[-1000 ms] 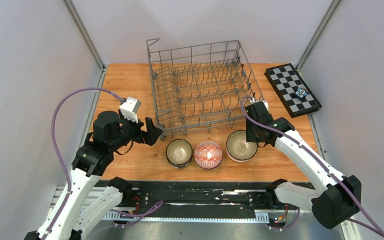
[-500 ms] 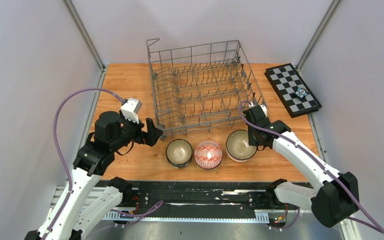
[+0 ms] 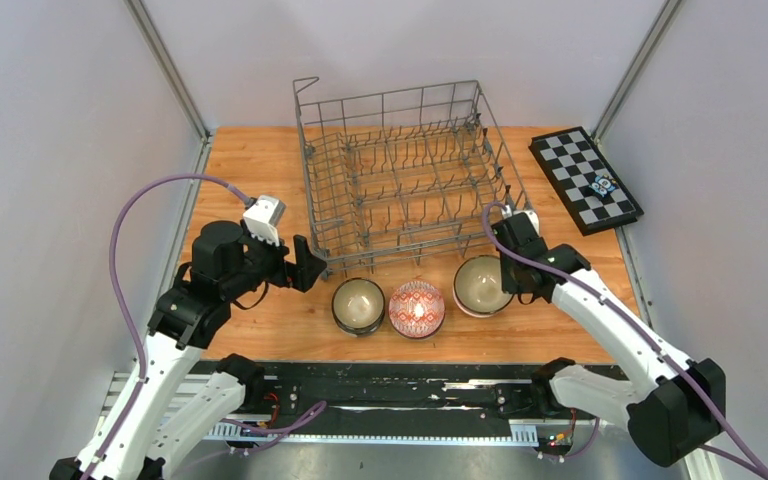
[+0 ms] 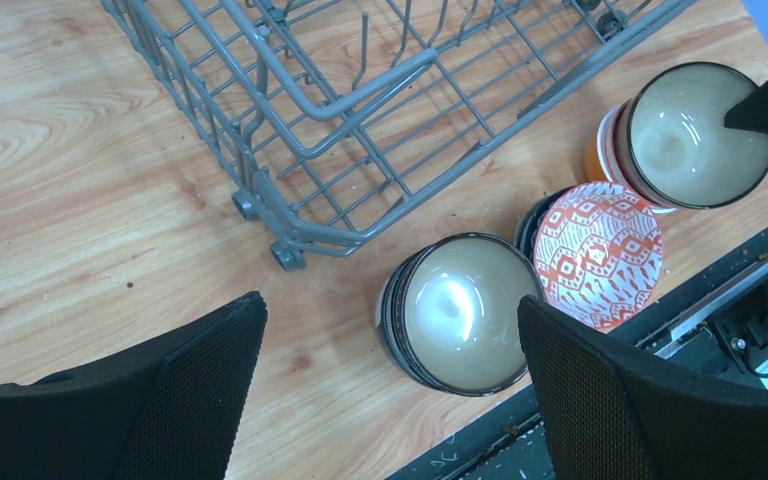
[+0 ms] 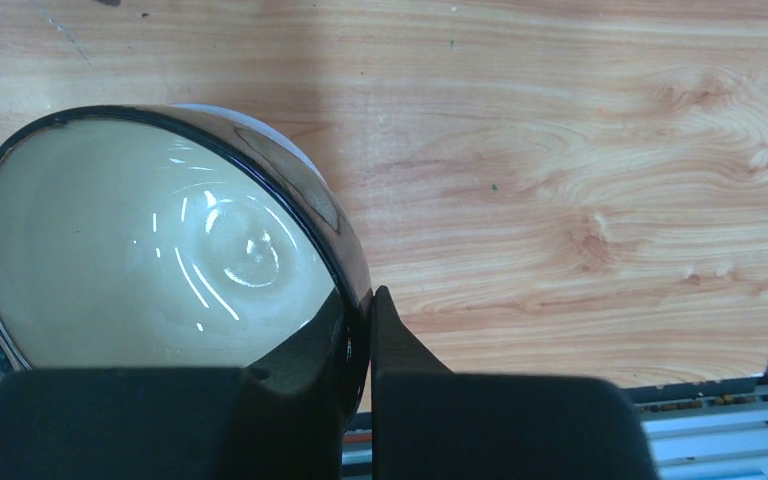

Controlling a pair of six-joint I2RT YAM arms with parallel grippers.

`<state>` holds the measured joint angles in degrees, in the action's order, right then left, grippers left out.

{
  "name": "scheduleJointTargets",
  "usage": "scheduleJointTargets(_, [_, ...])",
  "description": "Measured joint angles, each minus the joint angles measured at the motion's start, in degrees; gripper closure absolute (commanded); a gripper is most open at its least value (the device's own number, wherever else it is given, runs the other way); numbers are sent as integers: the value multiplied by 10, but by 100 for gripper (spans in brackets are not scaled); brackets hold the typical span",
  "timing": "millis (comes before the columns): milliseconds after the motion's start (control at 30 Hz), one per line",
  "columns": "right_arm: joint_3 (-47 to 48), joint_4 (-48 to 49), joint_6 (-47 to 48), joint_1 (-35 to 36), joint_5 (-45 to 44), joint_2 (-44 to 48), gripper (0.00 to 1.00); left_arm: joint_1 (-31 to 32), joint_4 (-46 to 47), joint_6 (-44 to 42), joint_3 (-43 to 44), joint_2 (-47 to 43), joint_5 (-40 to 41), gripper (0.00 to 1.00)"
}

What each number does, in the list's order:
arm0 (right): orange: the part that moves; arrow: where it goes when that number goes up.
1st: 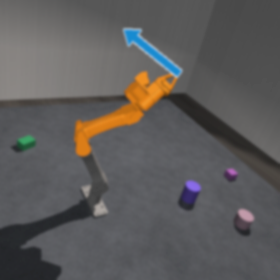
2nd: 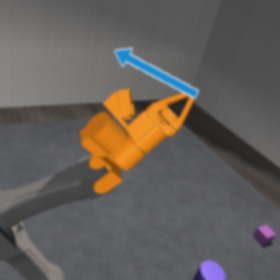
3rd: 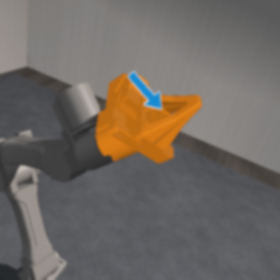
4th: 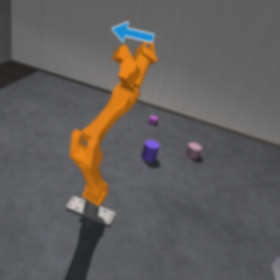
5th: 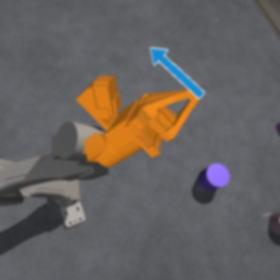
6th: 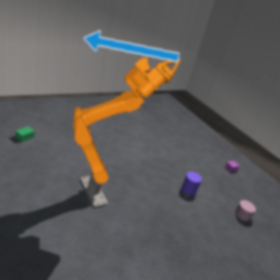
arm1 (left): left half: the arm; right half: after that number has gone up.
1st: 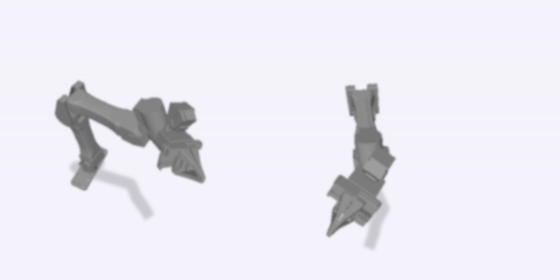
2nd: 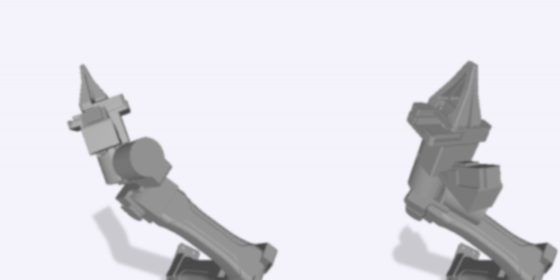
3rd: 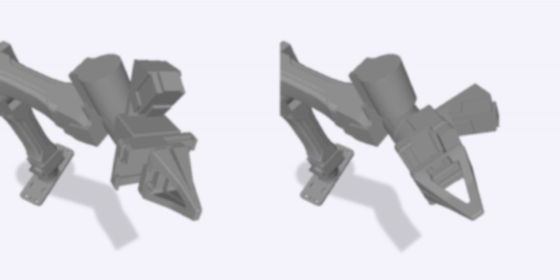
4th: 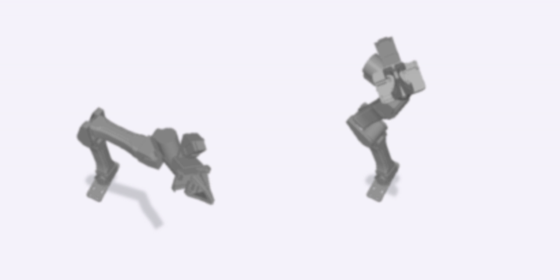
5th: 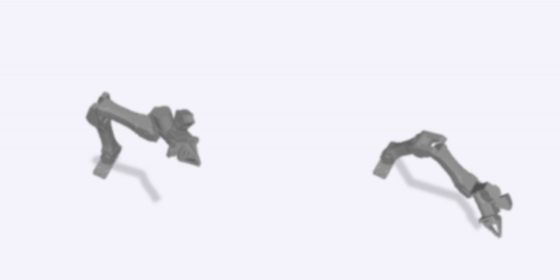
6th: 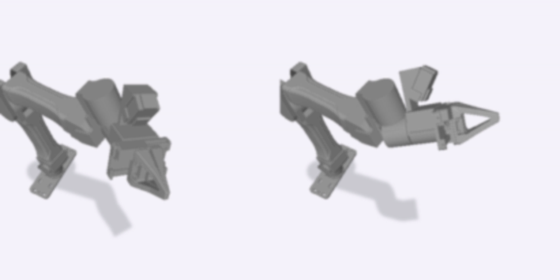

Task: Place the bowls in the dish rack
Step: Pick up the bowl from the center of the board, then turn the bowl upside down on the dish rack.

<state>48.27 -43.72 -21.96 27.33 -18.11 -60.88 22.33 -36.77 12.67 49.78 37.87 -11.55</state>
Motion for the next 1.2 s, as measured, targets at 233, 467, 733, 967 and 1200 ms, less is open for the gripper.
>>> scheduleJointTargets(233, [57,-71,12,20,-18,19,97,0,-3,1,0,-3,2,3])
scheduleJointTargets(467, [165,-133,24,45,-83,19,97,0,-11,2,0,-16,9,3])
scheduleJointTargets(733, [283,-186,60,46,-161,3,97,0,-11,4,-1,-24,8,3])
scheduleJointTargets(967, [388,-188,115,46,-239,-64,97,0,2,10,-19,-28,1,3])
scheduleJointTargets(1200, [476,-151,199,46,-317,-156,97,0,30,12,-43,-29,0,3])
